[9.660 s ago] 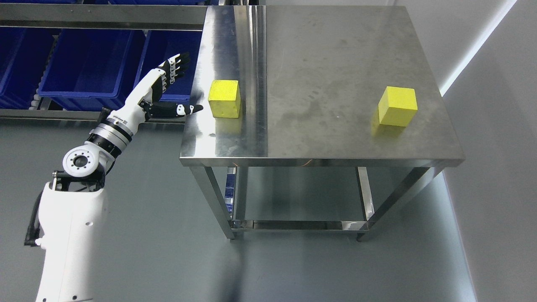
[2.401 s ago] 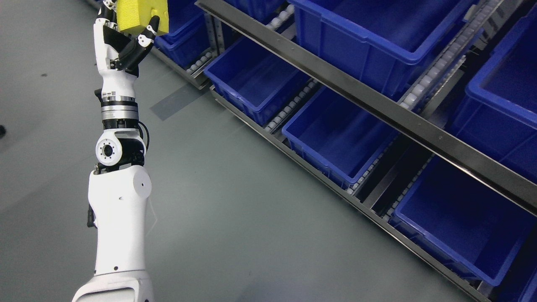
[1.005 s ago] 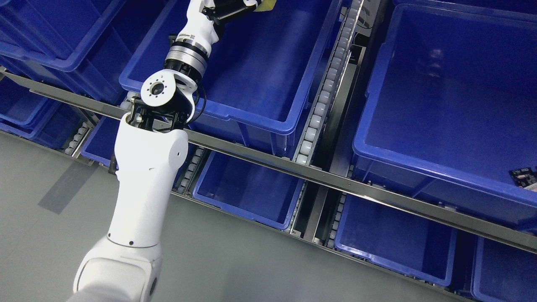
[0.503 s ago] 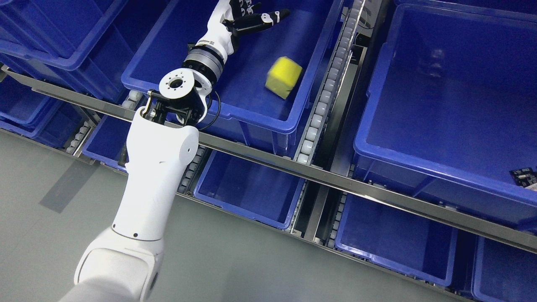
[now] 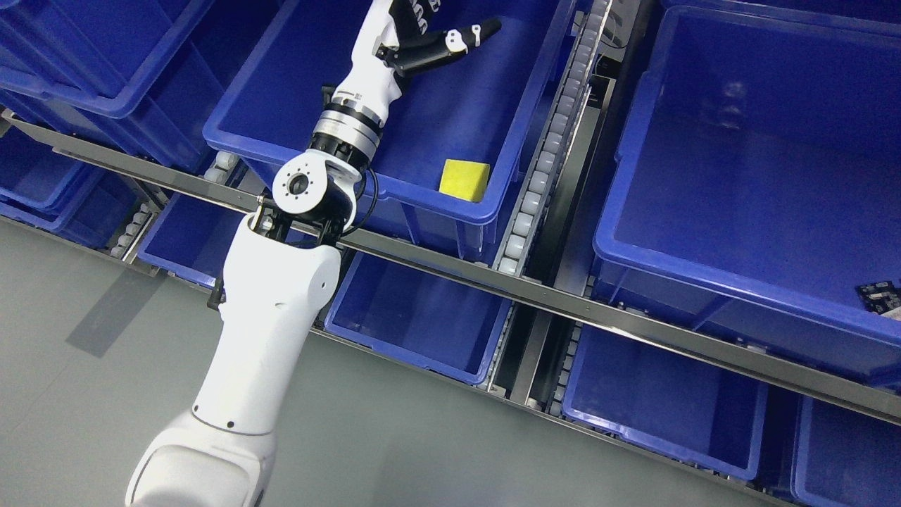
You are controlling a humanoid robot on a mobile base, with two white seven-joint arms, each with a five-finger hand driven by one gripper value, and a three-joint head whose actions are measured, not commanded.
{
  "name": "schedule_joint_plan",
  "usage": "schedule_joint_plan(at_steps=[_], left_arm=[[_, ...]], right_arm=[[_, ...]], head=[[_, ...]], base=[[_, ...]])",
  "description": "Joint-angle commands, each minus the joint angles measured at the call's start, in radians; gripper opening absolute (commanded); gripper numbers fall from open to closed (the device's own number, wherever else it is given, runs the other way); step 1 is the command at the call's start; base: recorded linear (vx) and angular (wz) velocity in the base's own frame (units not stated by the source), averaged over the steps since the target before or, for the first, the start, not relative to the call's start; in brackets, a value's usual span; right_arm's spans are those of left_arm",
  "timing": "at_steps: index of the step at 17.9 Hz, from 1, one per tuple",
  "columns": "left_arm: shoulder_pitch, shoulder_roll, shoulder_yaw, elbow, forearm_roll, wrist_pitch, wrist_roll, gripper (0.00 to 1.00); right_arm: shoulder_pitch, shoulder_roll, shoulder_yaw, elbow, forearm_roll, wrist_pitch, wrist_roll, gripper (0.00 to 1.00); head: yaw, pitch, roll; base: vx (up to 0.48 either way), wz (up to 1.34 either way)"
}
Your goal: Move yellow foam block to right shelf middle
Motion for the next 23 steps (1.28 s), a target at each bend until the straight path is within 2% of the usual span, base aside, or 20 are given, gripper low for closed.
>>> schedule_joint_plan(at_steps=[1, 3, 7, 23], left_arm=[[0.144, 0.026, 0.026, -0.155, 0.0, -0.042, -0.009, 1.0], [0.174, 0.049, 0.055, -0.17, 0.0, -0.04, -0.011, 1.0], [0.174, 0.017, 0.067, -0.171, -0.002, -0.015, -0.003, 1.0], [0.186, 0.028, 0.119, -0.164, 0.0, -0.014, -0.012, 1.0]], right_arm=[[-0.002, -0.017, 0.0, -0.017, 0.0, 0.0, 0.001, 1.0], [-0.001, -0.017, 0.0, -0.017, 0.0, 0.0, 0.001, 1.0], [-0.001, -0.017, 0.0, -0.017, 0.0, 0.0, 0.001, 1.0], [-0.001, -0.017, 0.0, -0.017, 0.0, 0.0, 0.001, 1.0]], head=[[0.0, 0.0, 0.0], [0.0, 0.0, 0.0], [0.0, 0.0, 0.0], [0.0, 0.0, 0.0]], base=[[0.0, 0.0], [0.0, 0.0], [0.0, 0.0], [0.0, 0.0]])
